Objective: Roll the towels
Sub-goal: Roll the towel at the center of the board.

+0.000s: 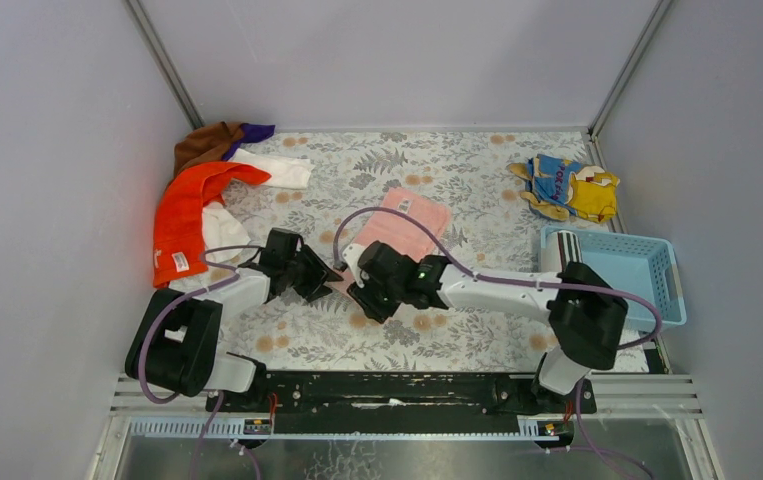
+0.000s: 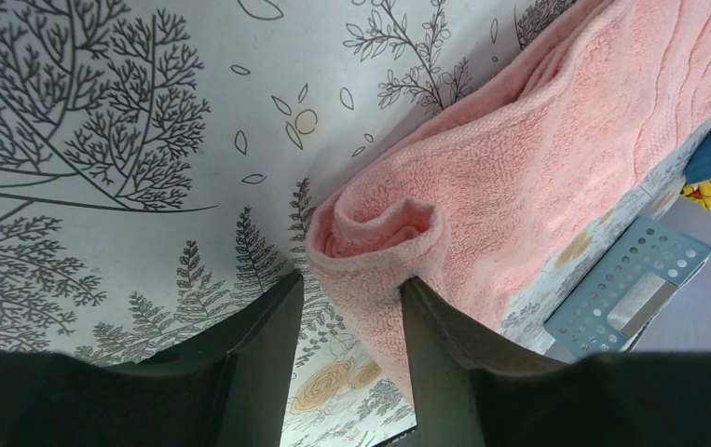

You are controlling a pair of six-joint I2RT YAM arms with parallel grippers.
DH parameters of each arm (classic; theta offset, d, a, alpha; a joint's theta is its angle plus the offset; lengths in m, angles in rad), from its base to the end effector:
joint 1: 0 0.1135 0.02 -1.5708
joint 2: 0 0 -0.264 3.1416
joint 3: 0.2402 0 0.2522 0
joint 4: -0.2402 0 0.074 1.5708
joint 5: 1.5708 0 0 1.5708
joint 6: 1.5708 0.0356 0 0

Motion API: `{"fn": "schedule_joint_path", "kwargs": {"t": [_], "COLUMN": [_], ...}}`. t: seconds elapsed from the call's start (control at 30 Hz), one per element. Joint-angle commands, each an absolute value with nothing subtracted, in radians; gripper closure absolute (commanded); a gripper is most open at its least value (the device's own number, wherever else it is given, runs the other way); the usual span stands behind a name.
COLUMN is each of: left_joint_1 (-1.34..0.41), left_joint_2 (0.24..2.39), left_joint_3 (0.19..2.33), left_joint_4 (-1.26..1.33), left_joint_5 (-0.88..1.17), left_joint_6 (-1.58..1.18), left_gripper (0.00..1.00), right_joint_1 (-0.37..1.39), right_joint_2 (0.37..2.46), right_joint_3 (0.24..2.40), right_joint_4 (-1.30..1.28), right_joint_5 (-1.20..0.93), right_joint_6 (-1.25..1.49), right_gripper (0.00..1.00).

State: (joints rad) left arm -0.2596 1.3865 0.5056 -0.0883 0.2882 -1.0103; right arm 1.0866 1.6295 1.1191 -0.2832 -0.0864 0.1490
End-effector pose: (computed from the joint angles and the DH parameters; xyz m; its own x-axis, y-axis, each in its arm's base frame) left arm 0.2245 -0.0701 0.1331 -0.7637 -0.6374 -0.1024 -0.4614 0.6499 -0.6039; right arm 0.1627 0.3159 0.2317 -0.4633 -0.5630 -0.6844 -0.8506 0.4993 0.1649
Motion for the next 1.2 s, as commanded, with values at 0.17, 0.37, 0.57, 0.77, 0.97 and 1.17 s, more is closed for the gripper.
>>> {"fn": "schedule_joint_path", "kwargs": {"t": [0.17, 0.37, 0.57, 0.77, 0.97, 1.17], "left_joint_1": [-0.263, -0.264, -0.264, -0.264, -0.264, -0.264], "left_joint_2": [1.443, 1.442, 1.45, 1.466, 1.49, 1.499], "left_joint_3": [0.465, 0.465, 0.473, 0.495, 0.518, 0.55], "left_joint_4": [-0.228, -0.227, -0.232, -0.247, -0.255, -0.276], "left_joint_5": [0.162, 0.164, 0.165, 0.159, 0.161, 0.16], "left_joint_6": [-0.954, -0.954, -0.95, -0.934, -0.922, -0.909], "left_gripper": [0.55, 0.55, 0.55, 0.55, 0.55, 0.54], "right_joint_1": [1.136, 1.14, 1.155, 1.165, 1.168, 1.168], "right_joint_2": [1.729, 1.767, 1.807, 1.871, 1.923, 1.969], "right_joint_3": [1.173, 1.172, 1.17, 1.165, 1.144, 1.14], "right_joint_4": [-0.303, -0.295, -0.309, -0.353, -0.379, -0.408], "right_joint_5": [0.096, 0.133, 0.22, 0.305, 0.379, 0.38], "right_joint_6": [0.058, 0.037, 0.013, -0.007, -0.003, 0.01], "right_gripper": [0.57, 0.55, 0.52, 0.48, 0.46, 0.67]}}
